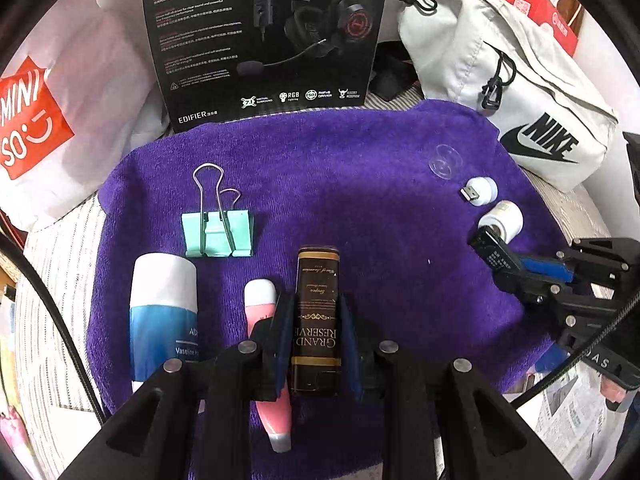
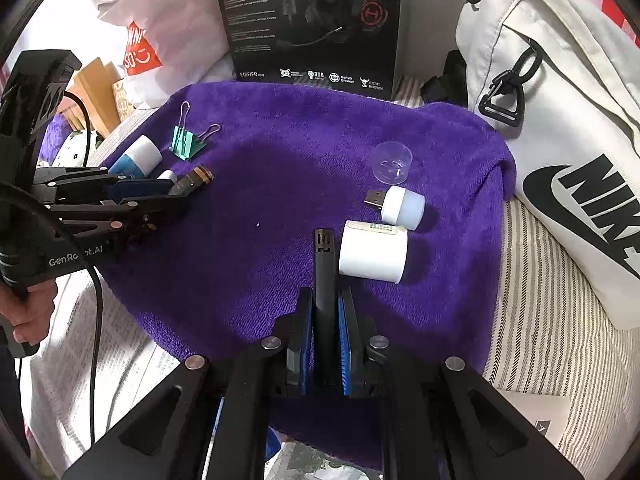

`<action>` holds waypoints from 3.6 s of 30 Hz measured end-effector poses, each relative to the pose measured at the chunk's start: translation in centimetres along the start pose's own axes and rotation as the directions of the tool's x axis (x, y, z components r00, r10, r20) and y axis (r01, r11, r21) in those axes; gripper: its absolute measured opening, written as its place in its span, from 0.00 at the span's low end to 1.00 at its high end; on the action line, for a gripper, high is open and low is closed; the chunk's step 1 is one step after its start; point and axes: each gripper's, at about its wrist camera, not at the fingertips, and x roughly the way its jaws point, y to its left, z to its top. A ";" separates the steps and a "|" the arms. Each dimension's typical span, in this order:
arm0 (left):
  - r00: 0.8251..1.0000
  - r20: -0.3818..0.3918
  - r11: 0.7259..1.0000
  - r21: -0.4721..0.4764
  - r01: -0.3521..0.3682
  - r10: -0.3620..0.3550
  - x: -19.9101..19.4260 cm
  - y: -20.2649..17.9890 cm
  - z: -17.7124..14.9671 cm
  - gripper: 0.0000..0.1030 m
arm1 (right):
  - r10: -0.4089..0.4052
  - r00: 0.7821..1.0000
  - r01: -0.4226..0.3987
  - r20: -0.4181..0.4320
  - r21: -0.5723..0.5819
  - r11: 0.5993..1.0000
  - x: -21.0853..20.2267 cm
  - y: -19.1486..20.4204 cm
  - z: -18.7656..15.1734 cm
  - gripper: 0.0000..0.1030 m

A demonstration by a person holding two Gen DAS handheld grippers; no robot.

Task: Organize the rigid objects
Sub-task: 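Lower the bottle and open the left tool while the right tool sets the black stick down, then move the right tool to the blue-lidded jar and grasp it, then grasp the white charger plug with the left tool while the right tool holds the jar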

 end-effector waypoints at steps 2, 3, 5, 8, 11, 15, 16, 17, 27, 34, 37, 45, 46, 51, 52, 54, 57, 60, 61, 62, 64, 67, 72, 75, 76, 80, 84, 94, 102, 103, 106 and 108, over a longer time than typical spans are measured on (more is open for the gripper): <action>1.000 -0.005 1.000 0.008 -0.006 0.006 -0.1 -0.1 -0.2 0.22 | 0.006 1.000 -0.006 0.003 0.001 1.000 0.0 -0.1 0.0 0.12; 1.000 -0.006 1.000 0.008 -0.006 0.006 -0.2 -0.1 -0.3 0.22 | 0.008 1.000 -0.008 0.003 0.000 1.000 0.0 -0.1 -0.1 0.12; 1.000 -0.010 1.000 0.004 -0.003 0.004 -0.4 -0.1 -0.5 0.23 | 0.011 1.000 -0.011 0.003 -0.001 1.000 -0.1 -0.2 -0.1 0.12; 1.000 -0.019 1.000 0.002 0.007 -0.007 -0.8 -0.1 -1.0 0.28 | 0.016 1.000 -0.016 -0.001 -0.024 1.000 -0.1 0.0 -0.1 0.15; 0.999 -0.033 1.000 0.005 0.011 -0.011 -1.1 -0.3 -1.3 0.32 | 0.034 0.999 -0.034 -0.009 -0.051 0.998 -0.1 0.4 0.0 0.26; 0.999 -0.046 1.000 -0.003 0.003 -0.004 -1.5 -0.3 -1.9 0.33 | 0.015 1.000 -0.016 -0.019 -0.052 0.999 -0.3 0.5 -0.1 0.31; 0.999 -0.046 1.000 -0.013 0.008 -0.008 -1.6 -0.2 -2.0 0.33 | 0.012 1.000 -0.013 -0.024 -0.034 0.999 -0.5 0.1 -0.2 0.31; 0.999 -0.048 1.000 -0.024 0.013 -0.015 -1.8 0.0 -2.2 0.33 | 0.012 1.000 -0.012 -0.024 -0.020 1.000 -0.6 -0.1 -0.2 0.31; 1.000 0.012 0.999 -0.029 -0.013 0.014 -6.0 -0.3 -4.3 0.35 | 0.005 0.999 -0.007 0.033 0.088 0.996 -6.0 -1.2 -3.3 0.31; 1.000 0.022 1.000 -0.019 -0.022 0.022 -8.6 -0.9 -7.1 0.35 | 0.061 0.995 -0.065 0.073 0.053 0.996 -8.6 0.7 -6.4 0.31; 1.000 0.024 0.999 -0.051 -0.016 0.017 -9.2 -1.0 -8.6 0.35 | 0.076 0.997 -0.077 0.034 0.036 0.996 -7.1 1.5 -7.2 0.31; 1.000 0.017 0.994 -0.110 0.008 -0.006 -10.4 -1.6 -12.4 0.35 | 0.090 0.996 -0.091 0.029 0.017 0.996 -4.4 1.9 -6.9 0.24; 1.000 0.015 0.993 -0.117 0.008 -0.007 -10.3 -1.5 -12.6 0.35 | 0.085 0.996 -0.085 0.024 0.009 0.996 -4.1 2.0 -6.8 0.24; 0.999 0.001 0.988 -0.149 0.049 -0.050 -10.1 -1.2 -13.4 0.35 | 0.072 0.997 -0.071 0.029 -0.034 0.997 -3.6 3.1 -6.7 0.24; 0.999 -0.002 0.987 -0.151 0.046 -0.047 -10.0 -1.2 -13.6 0.35 | 0.092 0.996 -0.091 0.022 -0.033 0.995 -3.7 3.3 -6.7 0.20; 0.999 -0.014 0.987 -0.153 0.044 -0.047 -9.8 -1.0 -13.9 0.35 | 0.125 0.992 -0.124 0.004 -0.039 0.991 -3.9 3.7 -6.8 0.18; 0.998 -0.022 0.986 -0.160 0.050 -0.055 -9.5 -0.9 -14.0 0.35 | 0.093 0.996 -0.092 0.010 -0.064 0.994 -3.9 4.3 -6.7 0.18; 0.998 -0.028 0.986 -0.157 0.053 -0.058 -9.3 -0.8 -14.0 0.35 | 0.094 0.996 -0.094 -0.005 -0.047 0.994 -3.3 4.2 -6.4 0.19; 0.998 -0.031 0.986 -0.155 0.055 -0.060 -9.2 -0.9 -14.0 0.35 | 0.096 0.995 -0.096 -0.008 -0.042 0.994 -3.1 4.2 -6.3 0.20; 0.997 -0.031 0.987 -0.153 0.058 -0.064 -9.2 -0.9 -14.0 0.35 | 0.096 0.995 -0.097 -0.010 -0.042 0.994 -3.0 4.3 -6.1 0.21; 0.997 -0.032 0.986 -0.151 0.065 -0.070 -9.0 -1.0 -13.9 0.35 | 0.088 0.996 -0.088 -0.003 -0.053 0.995 -2.8 4.6 -5.9 0.22; 0.997 -0.037 0.987 -0.143 0.068 -0.074 -8.7 -1.2 -13.7 0.35 | 0.085 0.996 -0.085 0.016 -0.049 0.995 -2.5 4.6 -5.7 0.22; 0.996 -0.040 0.988 -0.140 0.068 -0.074 -8.5 -1.1 -13.6 0.35 | 0.099 0.995 -0.098 0.031 -0.028 0.995 -2.9 4.2 -6.1 0.20; 0.997 -0.035 0.987 -0.145 0.070 -0.075 -8.6 -0.8 -13.6 0.35 | 0.097 0.995 -0.097 0.039 -0.003 0.995 -3.5 3.6 -6.5 0.20; 0.997 -0.032 0.987 -0.147 0.070 -0.076 -8.6 -0.8 -13.5 0.35 | 0.092 0.995 -0.092 0.042 0.006 0.996 -3.9 3.3 -6.7 0.20; 0.997 -0.037 0.987 -0.147 0.065 -0.071 -8.5 -0.7 -13.2 0.35 | 0.072 0.996 -0.074 0.057 0.028 0.997 -5.0 2.3 -7.4 0.20; 0.996 -0.042 0.989 -0.132 0.068 -0.074 -8.2 -1.4 -12.8 0.35 | 0.044 0.997 -0.047 0.064 0.056 0.997 -6.3 1.2 -8.4 0.20; 0.996 -0.047 0.992 -0.111 0.067 -0.072 -7.8 -4.4 -10.9 0.35 | -0.057 0.997 0.048 0.057 0.154 0.987 -7.9 -2.1 -11.4 0.20; 0.994 -0.049 0.991 -0.086 0.098 -0.102 -6.9 -7.1 -9.4 0.35 | -0.059 0.997 0.047 0.054 0.189 0.981 -9.0 -2.7 -13.4 0.20; 0.993 -0.047 0.991 -0.086 0.106 -0.111 -6.8 -7.4 -9.2 0.35 | -0.059 0.997 0.048 0.053 0.190 0.981 -9.2 -2.7 -13.6 0.20; 0.989 -0.045 0.988 -0.072 0.137 -0.140 -6.6 -8.5 -8.6 0.35 | -0.057 0.997 0.046 0.050 0.194 0.980 -9.5 -2.7 -14.0 0.20; 0.989 -0.051 0.989 -0.060 0.136 -0.140 -6.2 -9.2 -8.1 0.35 | -0.055 0.997 0.044 0.049 0.197 0.979 -9.6 -2.8 -14.2 0.20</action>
